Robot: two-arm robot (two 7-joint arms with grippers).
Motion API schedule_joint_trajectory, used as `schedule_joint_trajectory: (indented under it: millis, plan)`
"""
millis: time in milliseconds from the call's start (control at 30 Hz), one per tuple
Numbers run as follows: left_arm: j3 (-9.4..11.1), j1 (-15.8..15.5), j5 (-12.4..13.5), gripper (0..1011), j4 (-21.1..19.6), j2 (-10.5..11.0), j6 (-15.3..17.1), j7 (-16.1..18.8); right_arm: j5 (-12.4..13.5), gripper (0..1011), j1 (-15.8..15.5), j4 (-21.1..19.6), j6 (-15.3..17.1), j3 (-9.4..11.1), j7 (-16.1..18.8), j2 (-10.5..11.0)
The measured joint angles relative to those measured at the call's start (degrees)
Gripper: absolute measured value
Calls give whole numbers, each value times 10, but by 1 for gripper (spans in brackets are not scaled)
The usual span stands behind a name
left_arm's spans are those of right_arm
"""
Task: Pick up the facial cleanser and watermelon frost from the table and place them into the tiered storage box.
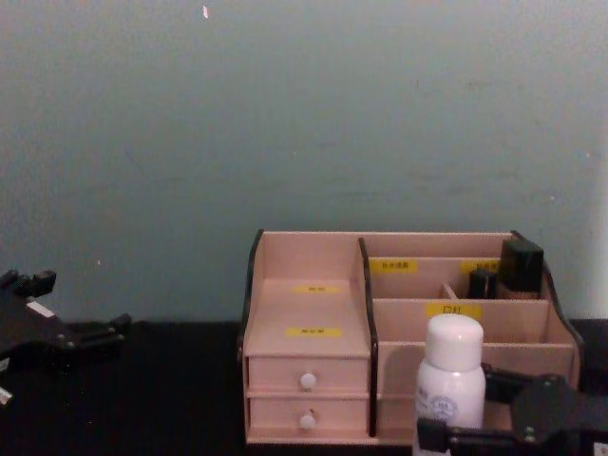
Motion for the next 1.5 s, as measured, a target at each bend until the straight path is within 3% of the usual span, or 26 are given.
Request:
schedule_joint_trajectory:
  millis: [67,367,1033,1500]
  plan:
    - [0,0,0,1001,0,0,0,0,0,870,0,0,0,0,0,0]
    - [0,0,0,1001,0,0,0,0,0,593,-1,-1,0,0,0,0]
    - [0,0,0,1001,0,0,0,0,4,593,-3,-14,0,4,0,8]
    - [0,0,0,1001,0,0,0,0,65,593,4,-73,28,32,9,25]
